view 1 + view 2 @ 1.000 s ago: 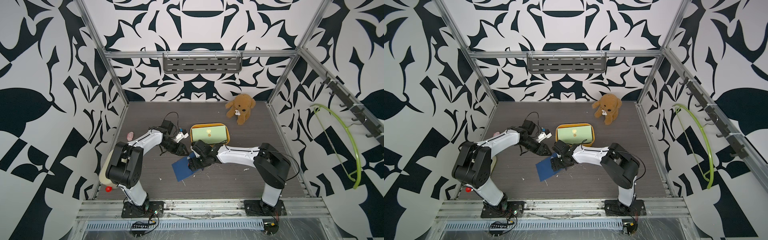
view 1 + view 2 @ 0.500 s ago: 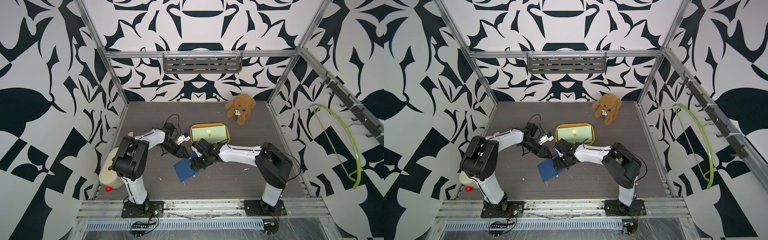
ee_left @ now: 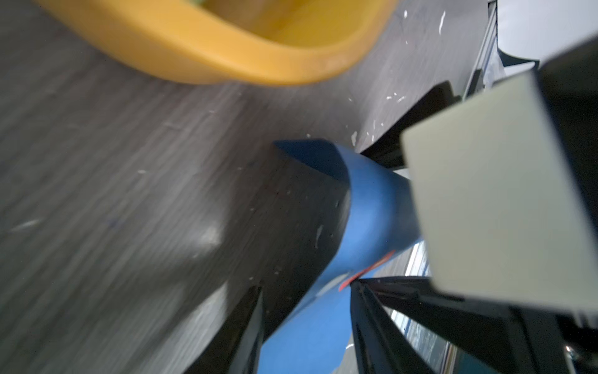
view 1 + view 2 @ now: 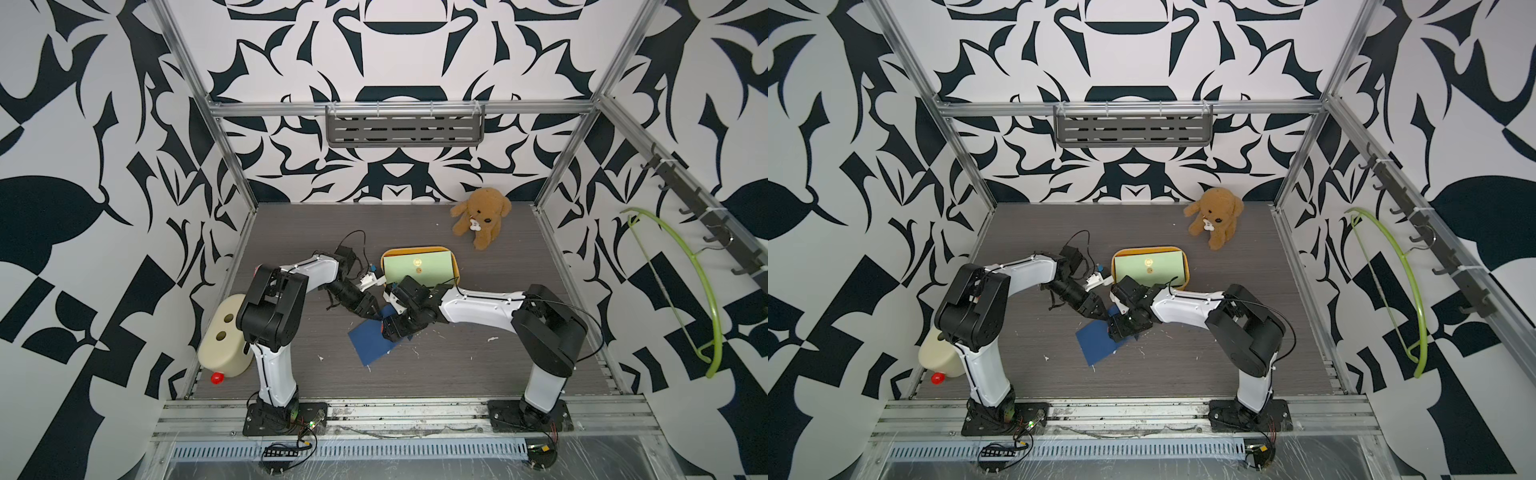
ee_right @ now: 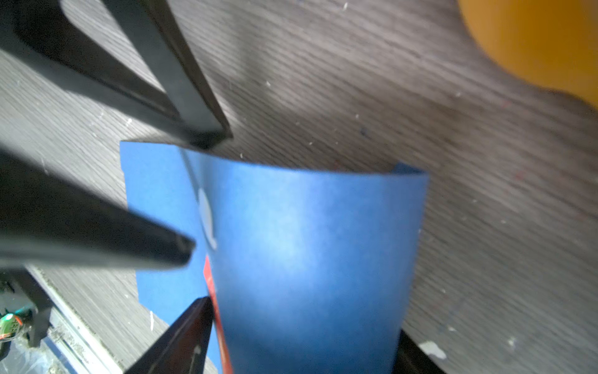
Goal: Put the sealed envelopes into the storage box
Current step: Pick up the envelope from the center of the board.
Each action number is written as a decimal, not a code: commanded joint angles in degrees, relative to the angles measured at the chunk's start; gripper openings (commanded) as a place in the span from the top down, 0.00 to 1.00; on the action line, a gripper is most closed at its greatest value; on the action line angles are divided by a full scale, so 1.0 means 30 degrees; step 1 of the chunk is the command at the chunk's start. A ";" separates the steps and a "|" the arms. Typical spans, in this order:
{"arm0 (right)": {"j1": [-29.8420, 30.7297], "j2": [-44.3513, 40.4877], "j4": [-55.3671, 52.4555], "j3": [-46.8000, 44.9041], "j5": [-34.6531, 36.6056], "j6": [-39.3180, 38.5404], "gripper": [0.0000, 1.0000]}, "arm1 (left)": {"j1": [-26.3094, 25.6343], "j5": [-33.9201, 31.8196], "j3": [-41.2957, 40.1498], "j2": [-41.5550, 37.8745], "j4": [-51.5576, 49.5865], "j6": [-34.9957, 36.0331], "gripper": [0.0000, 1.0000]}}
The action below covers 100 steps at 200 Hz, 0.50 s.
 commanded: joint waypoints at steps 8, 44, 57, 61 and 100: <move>-0.0187 0.0399 -0.1428 -0.0174 -0.0139 -0.0420 0.25 | -0.0289 0.0927 0.0562 0.0620 -0.1764 0.1191 0.51; -0.0468 0.0498 -0.1537 -0.0030 -0.0051 -0.0461 0.25 | -0.0645 0.1704 0.0285 0.0289 -0.2042 0.1390 0.55; -0.0613 0.0495 -0.1603 -0.0041 0.0001 -0.0519 0.26 | -0.0674 0.1913 0.0017 -0.0028 -0.1896 0.1341 0.58; -0.0631 0.0505 -0.1611 -0.0055 0.0007 -0.0529 0.26 | -0.0700 0.1921 -0.0029 -0.0137 -0.1890 0.1335 0.59; -0.1127 0.0162 -0.1700 -0.0345 0.0184 -0.0662 0.26 | -0.0820 0.2776 -0.0034 -0.0706 -0.1695 0.1098 0.83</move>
